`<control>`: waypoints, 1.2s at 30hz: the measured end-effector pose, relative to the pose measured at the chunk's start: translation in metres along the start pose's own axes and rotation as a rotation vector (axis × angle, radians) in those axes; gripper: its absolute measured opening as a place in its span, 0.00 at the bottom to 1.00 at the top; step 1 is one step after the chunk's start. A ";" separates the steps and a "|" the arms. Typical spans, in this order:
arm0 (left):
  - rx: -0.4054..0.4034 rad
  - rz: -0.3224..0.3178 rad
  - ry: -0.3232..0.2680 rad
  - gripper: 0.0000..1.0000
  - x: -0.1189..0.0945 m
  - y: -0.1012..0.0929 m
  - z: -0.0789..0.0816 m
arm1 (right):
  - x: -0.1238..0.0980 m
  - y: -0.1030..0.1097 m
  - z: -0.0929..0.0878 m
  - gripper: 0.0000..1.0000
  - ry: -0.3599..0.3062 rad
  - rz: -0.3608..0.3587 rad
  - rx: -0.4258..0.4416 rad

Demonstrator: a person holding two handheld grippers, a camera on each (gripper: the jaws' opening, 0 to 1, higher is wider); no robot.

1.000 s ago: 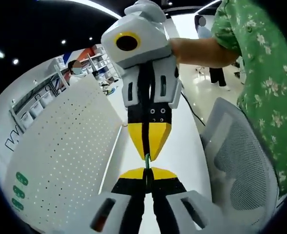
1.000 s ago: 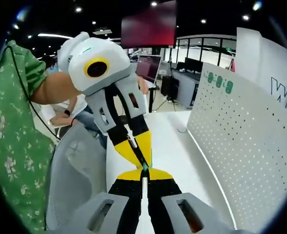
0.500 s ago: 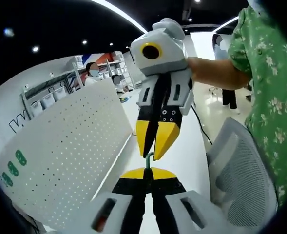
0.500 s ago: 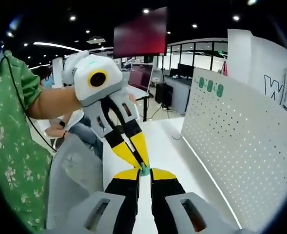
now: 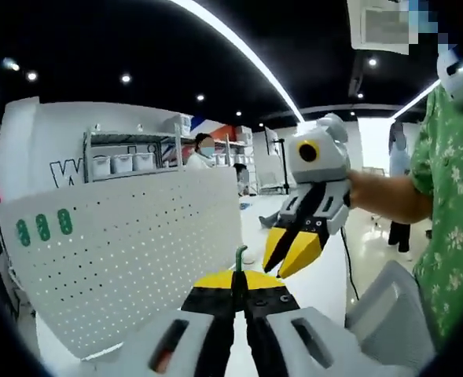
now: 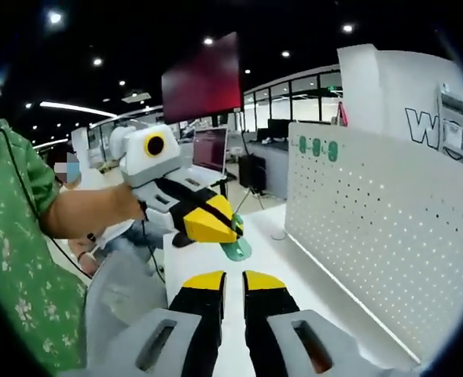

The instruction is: Insert the hook assembly into the mounting plate slot until the hook locks in place.

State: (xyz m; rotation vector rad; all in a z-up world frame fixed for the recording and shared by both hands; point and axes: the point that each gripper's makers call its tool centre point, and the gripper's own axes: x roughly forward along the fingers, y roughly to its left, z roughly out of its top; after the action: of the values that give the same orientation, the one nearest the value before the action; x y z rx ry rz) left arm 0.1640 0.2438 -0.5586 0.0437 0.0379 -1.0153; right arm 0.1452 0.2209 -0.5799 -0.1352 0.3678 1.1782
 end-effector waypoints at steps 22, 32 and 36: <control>-0.275 -0.116 -0.272 0.02 -0.009 -0.020 0.042 | -0.011 0.017 0.045 0.22 -0.206 0.077 0.027; -0.156 -0.055 -0.282 0.02 -0.014 -0.019 0.048 | -0.011 0.008 0.039 0.13 -0.202 0.077 0.219; -0.127 -0.028 -0.269 0.02 -0.014 -0.015 0.044 | -0.012 0.010 0.040 0.12 -0.201 0.083 0.240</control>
State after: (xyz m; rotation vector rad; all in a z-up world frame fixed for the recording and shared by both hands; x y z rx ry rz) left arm 0.1443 0.2453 -0.5146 -0.2097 -0.1430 -1.0375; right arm 0.1400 0.2258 -0.5378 0.2077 0.3368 1.2078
